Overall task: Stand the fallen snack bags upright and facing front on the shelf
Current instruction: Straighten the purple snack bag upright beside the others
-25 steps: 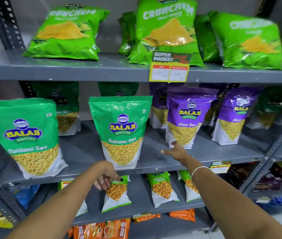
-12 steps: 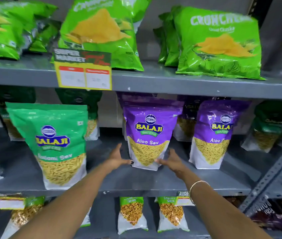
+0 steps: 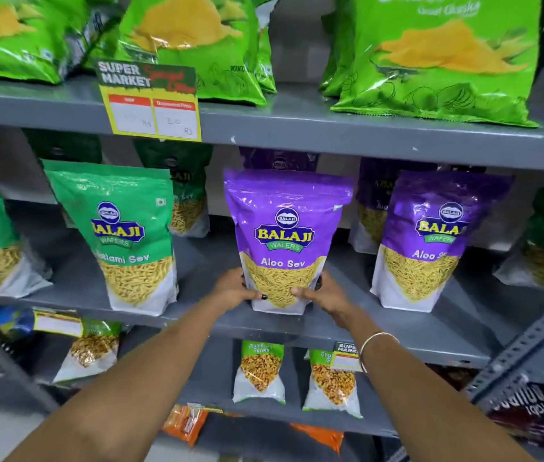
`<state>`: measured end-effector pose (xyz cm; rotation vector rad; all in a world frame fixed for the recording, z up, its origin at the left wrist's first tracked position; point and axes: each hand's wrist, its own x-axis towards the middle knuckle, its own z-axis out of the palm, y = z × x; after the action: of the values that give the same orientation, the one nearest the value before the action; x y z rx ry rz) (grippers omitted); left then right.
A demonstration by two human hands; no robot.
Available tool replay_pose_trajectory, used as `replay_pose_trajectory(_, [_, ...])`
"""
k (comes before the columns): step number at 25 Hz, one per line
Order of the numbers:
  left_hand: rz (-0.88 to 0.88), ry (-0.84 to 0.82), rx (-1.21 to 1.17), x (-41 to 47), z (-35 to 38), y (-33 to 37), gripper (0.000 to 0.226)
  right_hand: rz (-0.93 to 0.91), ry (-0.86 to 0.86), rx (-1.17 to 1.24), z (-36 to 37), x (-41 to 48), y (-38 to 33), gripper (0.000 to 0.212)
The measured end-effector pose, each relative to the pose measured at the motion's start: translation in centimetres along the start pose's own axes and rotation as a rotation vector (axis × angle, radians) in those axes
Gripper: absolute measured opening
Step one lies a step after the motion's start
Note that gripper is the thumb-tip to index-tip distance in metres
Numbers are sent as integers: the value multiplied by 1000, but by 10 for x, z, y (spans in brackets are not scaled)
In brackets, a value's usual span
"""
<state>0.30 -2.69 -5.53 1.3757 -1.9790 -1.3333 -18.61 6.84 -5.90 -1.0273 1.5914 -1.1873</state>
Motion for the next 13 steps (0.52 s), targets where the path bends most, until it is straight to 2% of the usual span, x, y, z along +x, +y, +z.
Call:
replay_pose_trajectory(1, [3, 6, 37, -8, 1, 0, 48, 0, -10, -9, 1, -8, -2, 47])
replay_pose_trajectory(4, [30, 26, 116, -28, 4, 2, 45, 13, -21, -48, -2, -21, 2, 71])
replay_pose_trajectory(6, [48, 42, 159, -34, 6, 3, 48, 4, -33, -38, -4, -22, 9, 79])
replay_pose_trajectory(10, [50, 27, 211, -38, 3, 3, 51, 42, -22, -43, 5, -40, -6, 64])
replay_pose_trajectory(13, [44, 22, 211, -37, 4, 0, 51, 36, -8, -39, 6, -38, -3, 61])
